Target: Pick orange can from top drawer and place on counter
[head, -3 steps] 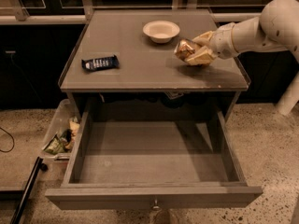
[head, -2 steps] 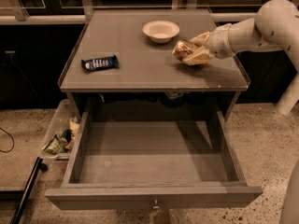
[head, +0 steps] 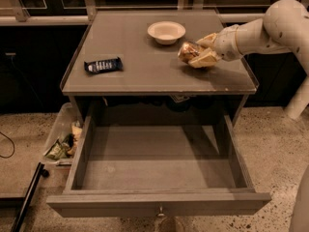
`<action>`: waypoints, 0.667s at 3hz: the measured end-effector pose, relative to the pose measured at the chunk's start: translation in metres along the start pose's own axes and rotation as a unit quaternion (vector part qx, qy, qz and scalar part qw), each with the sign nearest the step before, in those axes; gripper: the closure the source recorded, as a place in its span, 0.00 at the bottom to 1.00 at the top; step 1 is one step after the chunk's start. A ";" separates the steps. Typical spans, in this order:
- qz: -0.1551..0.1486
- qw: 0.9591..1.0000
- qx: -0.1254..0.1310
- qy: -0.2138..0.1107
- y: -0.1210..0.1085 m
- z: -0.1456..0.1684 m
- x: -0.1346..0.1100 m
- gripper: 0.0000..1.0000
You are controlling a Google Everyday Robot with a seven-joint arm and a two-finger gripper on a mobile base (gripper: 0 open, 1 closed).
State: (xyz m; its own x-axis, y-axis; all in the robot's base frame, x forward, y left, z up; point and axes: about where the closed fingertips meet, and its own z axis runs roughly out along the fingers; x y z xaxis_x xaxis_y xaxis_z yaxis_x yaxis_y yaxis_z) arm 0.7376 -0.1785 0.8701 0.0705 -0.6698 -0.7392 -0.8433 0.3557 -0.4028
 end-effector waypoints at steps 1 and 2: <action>0.000 1.000 0.000 0.000 0.000 0.000 0.000 0.34; 0.000 1.000 0.000 0.000 0.000 0.000 0.000 0.11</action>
Offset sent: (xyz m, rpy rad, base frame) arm 0.0000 0.0000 0.0000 0.0000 0.0000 0.0000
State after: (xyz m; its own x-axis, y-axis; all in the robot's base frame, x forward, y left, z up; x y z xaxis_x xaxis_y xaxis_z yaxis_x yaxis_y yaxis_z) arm 0.7376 -0.1784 0.8700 0.0706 -0.6698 -0.7392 -0.8434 0.3556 -0.4028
